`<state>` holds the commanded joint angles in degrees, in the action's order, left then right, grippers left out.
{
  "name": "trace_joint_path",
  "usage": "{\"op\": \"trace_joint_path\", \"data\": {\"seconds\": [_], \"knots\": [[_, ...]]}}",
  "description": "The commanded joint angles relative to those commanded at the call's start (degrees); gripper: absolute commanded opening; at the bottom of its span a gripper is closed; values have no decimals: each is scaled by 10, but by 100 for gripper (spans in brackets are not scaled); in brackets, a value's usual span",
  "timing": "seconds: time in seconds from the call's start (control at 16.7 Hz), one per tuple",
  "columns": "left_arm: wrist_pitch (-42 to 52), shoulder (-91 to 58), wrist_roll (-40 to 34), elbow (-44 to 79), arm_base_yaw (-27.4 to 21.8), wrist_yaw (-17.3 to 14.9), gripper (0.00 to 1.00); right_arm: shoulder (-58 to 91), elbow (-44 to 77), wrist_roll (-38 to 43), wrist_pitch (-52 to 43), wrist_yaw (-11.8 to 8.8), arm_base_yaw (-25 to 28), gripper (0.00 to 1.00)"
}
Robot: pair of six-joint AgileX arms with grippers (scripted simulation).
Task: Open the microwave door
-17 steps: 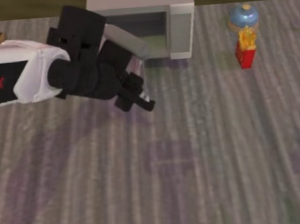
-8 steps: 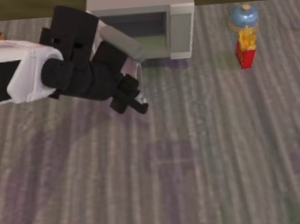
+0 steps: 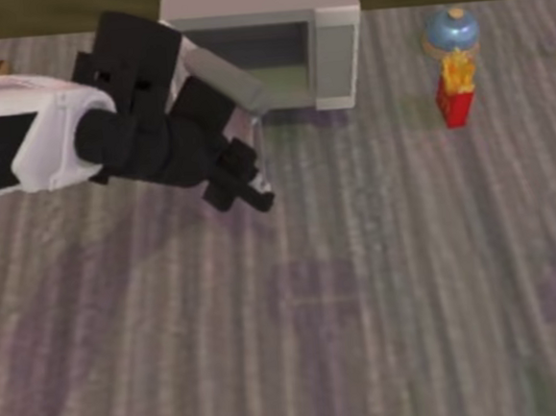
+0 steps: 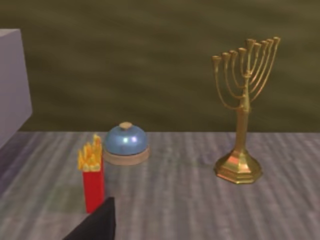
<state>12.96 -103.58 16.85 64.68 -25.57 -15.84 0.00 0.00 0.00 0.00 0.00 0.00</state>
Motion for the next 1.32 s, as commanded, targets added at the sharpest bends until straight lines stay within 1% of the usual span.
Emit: {"op": "trace_joint_path", "data": {"seconds": [0.78, 0.9, 1.32], "knots": [[0, 0, 0, 0, 0, 0, 0, 0, 0, 0, 0, 0, 0, 100], [1, 0, -1, -1, -3, -5, 0, 0, 0, 0, 0, 0, 0, 100], [14, 6, 44, -5, 18, -32, 0, 0, 0, 0, 0, 0, 0, 100]]}}
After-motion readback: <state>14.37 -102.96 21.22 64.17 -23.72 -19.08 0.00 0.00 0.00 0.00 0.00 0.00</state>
